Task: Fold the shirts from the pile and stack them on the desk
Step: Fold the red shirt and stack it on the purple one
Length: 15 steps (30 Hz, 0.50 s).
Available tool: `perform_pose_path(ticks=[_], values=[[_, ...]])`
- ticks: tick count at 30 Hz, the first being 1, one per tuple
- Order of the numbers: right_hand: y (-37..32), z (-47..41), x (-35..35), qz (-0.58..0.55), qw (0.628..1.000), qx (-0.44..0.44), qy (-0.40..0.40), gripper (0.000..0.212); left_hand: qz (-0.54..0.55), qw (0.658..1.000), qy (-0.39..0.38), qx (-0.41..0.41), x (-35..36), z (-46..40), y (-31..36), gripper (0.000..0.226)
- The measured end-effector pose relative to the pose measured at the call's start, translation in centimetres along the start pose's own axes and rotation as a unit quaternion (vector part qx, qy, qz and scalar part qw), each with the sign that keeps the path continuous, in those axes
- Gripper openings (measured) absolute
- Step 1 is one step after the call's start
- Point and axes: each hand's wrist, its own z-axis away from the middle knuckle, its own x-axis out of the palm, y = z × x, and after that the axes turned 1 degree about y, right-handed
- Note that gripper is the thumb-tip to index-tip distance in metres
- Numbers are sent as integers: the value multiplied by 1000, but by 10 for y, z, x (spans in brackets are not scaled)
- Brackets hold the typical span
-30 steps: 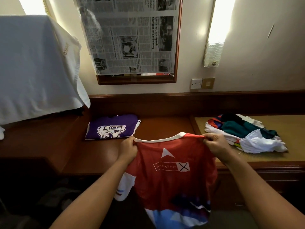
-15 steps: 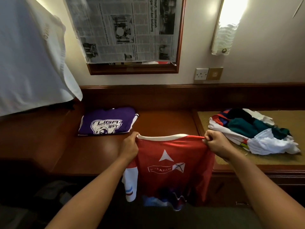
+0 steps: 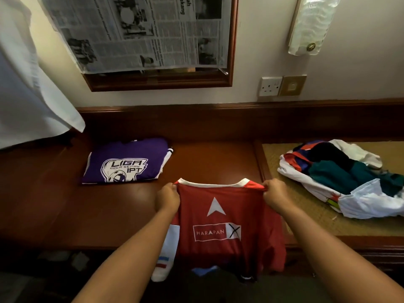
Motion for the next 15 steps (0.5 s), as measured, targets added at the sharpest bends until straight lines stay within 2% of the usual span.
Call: perform_pose_path(ticks=[2, 4, 8, 10, 12, 15], values=[[5, -10, 5, 10, 999, 36, 31, 18, 47, 999, -9, -9, 6, -4, 8, 29], [10, -18, 8, -8, 996, 65, 64, 17, 53, 998, -21, 22, 5, -11, 15, 26], [18, -47, 7, -112, 987, 96, 67, 22, -4, 990, -75, 121, -15, -29, 21, 22], [19, -63, 6, -154, 982, 94, 56, 31, -48, 980, -110, 158, -24, -41, 23, 35], [16, -77, 4, -157, 983, 82, 54, 32, -106, 968, -134, 185, -24, -58, 23, 43], [9, -100, 2, -110, 989, 53, 86, 31, -133, 970, -113, 167, -14, -87, 24, 27]])
